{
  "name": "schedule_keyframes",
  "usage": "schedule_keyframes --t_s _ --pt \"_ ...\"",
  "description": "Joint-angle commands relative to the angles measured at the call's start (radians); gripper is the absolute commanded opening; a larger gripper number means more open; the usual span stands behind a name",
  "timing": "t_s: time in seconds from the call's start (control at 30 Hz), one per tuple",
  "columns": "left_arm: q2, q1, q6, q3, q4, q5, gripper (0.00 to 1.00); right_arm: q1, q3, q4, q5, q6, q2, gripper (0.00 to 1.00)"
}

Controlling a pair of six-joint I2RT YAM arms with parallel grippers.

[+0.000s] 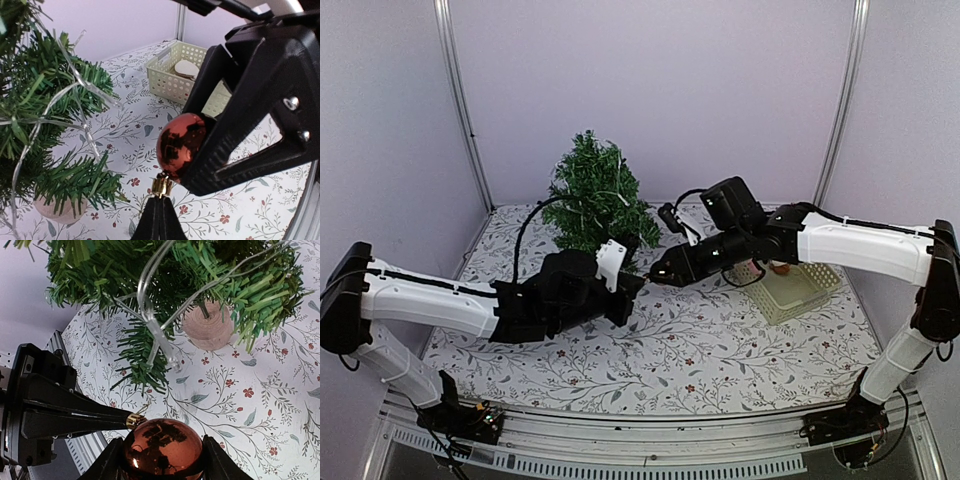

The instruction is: Decorate the small christmas tree

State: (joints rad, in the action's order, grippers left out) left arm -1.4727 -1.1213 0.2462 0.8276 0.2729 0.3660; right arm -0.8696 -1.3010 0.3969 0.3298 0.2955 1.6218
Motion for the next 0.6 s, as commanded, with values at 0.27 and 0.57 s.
schedule_keyframes --t_s 0.27,0.57 --pt "0.078 0.020 0.025 -0.042 0.029 0.005 0.00 -0.011 -0.086 0.002 0.006 -0.002 0.066 0.38" --pt "0.098 0.020 0.034 -0.045 -0.008 0.005 0.25 -0.011 -0.067 0.002 0.004 -0.005 0.055 0.37"
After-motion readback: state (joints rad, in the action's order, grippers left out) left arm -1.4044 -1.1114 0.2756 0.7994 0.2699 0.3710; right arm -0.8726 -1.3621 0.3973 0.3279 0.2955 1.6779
